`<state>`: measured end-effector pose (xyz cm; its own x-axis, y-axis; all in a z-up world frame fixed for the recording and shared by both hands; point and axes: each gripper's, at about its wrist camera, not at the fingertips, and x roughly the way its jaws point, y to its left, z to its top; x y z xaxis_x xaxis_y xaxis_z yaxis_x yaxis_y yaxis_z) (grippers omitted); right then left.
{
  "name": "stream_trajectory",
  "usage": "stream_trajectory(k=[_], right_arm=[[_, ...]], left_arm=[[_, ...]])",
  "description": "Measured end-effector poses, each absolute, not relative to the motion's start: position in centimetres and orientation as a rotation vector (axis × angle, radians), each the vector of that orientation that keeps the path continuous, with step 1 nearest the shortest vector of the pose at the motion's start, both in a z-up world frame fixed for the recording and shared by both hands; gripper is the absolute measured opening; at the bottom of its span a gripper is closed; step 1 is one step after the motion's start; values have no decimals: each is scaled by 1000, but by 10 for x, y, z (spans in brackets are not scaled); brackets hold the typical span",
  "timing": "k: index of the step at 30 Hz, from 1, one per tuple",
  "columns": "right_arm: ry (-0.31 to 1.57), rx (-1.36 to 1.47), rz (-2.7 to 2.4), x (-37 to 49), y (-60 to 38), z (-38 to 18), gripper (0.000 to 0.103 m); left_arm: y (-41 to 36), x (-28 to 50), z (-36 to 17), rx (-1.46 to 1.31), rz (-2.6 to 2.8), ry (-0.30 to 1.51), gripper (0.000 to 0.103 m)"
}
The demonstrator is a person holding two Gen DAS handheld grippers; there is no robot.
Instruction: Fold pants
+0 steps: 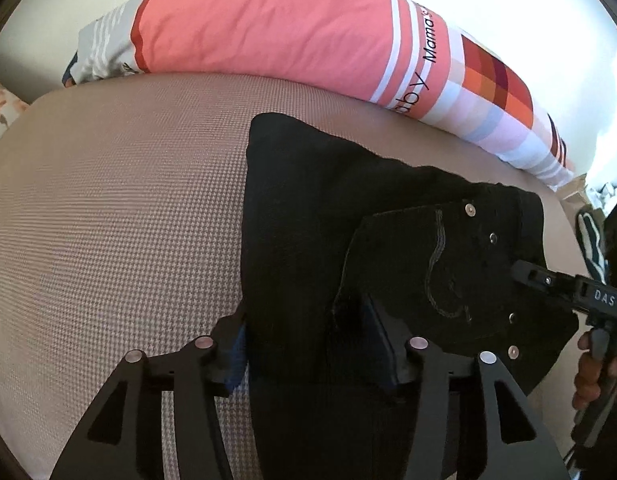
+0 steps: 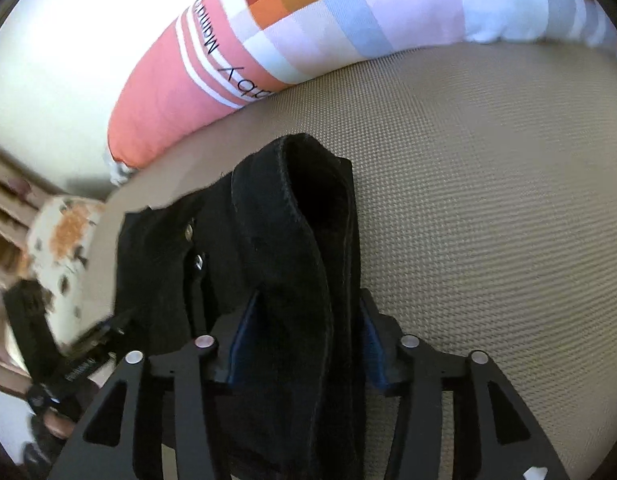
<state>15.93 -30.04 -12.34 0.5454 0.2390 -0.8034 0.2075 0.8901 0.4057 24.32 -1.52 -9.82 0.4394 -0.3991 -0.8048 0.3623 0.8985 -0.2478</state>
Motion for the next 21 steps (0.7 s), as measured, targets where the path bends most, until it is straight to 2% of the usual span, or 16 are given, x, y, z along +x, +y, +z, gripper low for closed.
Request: stream_trajectory(k=[4, 13, 18, 21], right_arm=[[1018, 454, -14, 145, -298, -120, 52], [959, 446, -50, 95, -285, -92, 53], [920, 371, -65, 58, -261, -73, 53], [913, 341, -71, 38, -243, -67, 57]], left_arm=[[-15, 231, -94, -8, -449, 1007, 55], [-4, 174, -75, 81, -383, 963, 58], [4, 131, -63, 127, -353, 905, 63], [9, 106, -58, 139, -332, 888, 65]])
